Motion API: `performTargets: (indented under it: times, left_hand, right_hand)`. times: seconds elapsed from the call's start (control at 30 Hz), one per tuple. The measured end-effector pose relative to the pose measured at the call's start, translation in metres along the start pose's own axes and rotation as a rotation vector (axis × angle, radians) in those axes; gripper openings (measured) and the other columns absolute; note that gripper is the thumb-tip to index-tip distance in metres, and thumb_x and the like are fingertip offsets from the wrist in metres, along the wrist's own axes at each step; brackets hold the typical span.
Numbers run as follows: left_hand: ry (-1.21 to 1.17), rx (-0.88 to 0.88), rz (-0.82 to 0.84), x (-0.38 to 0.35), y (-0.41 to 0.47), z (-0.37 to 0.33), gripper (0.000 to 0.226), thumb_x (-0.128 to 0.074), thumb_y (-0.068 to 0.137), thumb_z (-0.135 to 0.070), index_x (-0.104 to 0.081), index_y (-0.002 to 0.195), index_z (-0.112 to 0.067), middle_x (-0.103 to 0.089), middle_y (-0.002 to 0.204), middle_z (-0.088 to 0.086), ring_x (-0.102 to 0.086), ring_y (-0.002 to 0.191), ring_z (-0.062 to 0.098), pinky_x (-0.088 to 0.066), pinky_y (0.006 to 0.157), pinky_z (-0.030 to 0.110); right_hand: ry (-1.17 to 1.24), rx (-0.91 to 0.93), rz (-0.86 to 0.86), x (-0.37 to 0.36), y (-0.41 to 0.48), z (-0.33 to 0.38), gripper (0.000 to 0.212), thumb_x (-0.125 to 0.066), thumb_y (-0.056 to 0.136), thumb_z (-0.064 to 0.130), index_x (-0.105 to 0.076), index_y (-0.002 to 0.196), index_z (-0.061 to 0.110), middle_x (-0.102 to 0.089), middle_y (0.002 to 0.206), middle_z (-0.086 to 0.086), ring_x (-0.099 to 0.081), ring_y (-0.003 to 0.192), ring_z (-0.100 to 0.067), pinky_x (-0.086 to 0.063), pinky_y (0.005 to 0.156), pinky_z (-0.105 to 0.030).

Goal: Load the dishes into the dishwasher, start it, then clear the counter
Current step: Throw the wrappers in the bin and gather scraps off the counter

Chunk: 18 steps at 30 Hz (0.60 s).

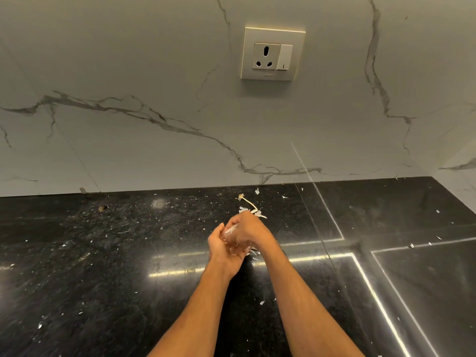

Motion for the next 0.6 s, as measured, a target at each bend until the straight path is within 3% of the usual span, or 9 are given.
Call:
performTargets:
  times: [0.13,0.2,0.3,0.43,0.53,0.6]
  left_hand:
    - [-0.049,-0.018,-0.006,0.002,-0.001,-0.007,0.044,-0.03,0.099,-0.031,-0.066,0.093,-0.008,-0.069,0.084,0.016,-0.068,0.075,0.03,-0.057,0.058,0.038]
    - [-0.067,-0.014,-0.007,0.002,-0.002,-0.01,0.048,-0.027,0.1,-0.031,-0.067,0.097,-0.004,-0.072,0.089,0.02,-0.07,0.08,0.036,-0.058,0.06,0.045]
    - [-0.079,-0.018,-0.007,0.002,-0.002,-0.014,0.041,-0.034,0.097,-0.025,-0.066,0.104,0.0,-0.07,0.092,0.022,-0.069,0.079,0.036,-0.059,0.065,0.045]
    - [-0.066,-0.046,0.014,0.001,0.0,-0.021,0.032,-0.042,0.093,-0.019,-0.064,0.102,0.002,-0.065,0.085,0.022,-0.061,0.076,0.035,-0.056,0.066,0.043]
    - [-0.04,-0.05,0.023,0.002,0.001,-0.026,0.031,-0.041,0.093,-0.017,-0.062,0.102,0.003,-0.062,0.083,0.021,-0.058,0.073,0.033,-0.056,0.066,0.043]
    - [-0.03,-0.059,0.023,0.003,0.003,-0.032,0.031,-0.04,0.093,-0.016,-0.062,0.102,0.003,-0.063,0.083,0.022,-0.059,0.072,0.033,-0.059,0.06,0.04]
  right_hand:
    - [-0.095,0.074,0.06,-0.003,-0.006,0.015,0.044,-0.08,0.065,-0.001,-0.072,0.099,0.026,-0.071,0.099,-0.005,-0.069,0.091,-0.024,-0.061,0.08,-0.043]
    - [-0.012,0.104,0.123,0.001,-0.012,0.02,0.051,-0.082,0.066,-0.001,-0.073,0.104,0.03,-0.071,0.106,-0.005,-0.069,0.098,-0.024,-0.061,0.077,-0.043]
    - [0.184,0.124,0.158,0.019,-0.017,0.022,0.045,-0.082,0.069,-0.003,-0.076,0.102,0.027,-0.068,0.114,-0.007,-0.069,0.099,-0.028,-0.062,0.074,-0.045]
    - [0.419,0.062,-0.137,0.061,-0.007,-0.012,0.026,-0.075,0.078,-0.003,-0.073,0.097,0.015,-0.066,0.108,-0.008,-0.068,0.094,-0.023,-0.062,0.068,-0.041]
    - [0.314,-0.043,-0.387,0.082,0.012,-0.051,0.024,-0.067,0.085,-0.001,-0.069,0.101,0.017,-0.067,0.104,-0.005,-0.064,0.09,-0.016,-0.062,0.074,-0.04]
    - [0.183,-0.052,-0.421,0.082,0.03,-0.064,0.03,-0.067,0.086,0.003,-0.066,0.111,0.019,-0.066,0.112,-0.005,-0.062,0.098,-0.016,-0.057,0.088,-0.04]
Point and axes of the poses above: each hand's wrist, its own y-axis towards the middle knuckle, its own x-axis out of the back of the hand, z = x × y, the point moved 9 cm from there along y, towards the middle knuckle
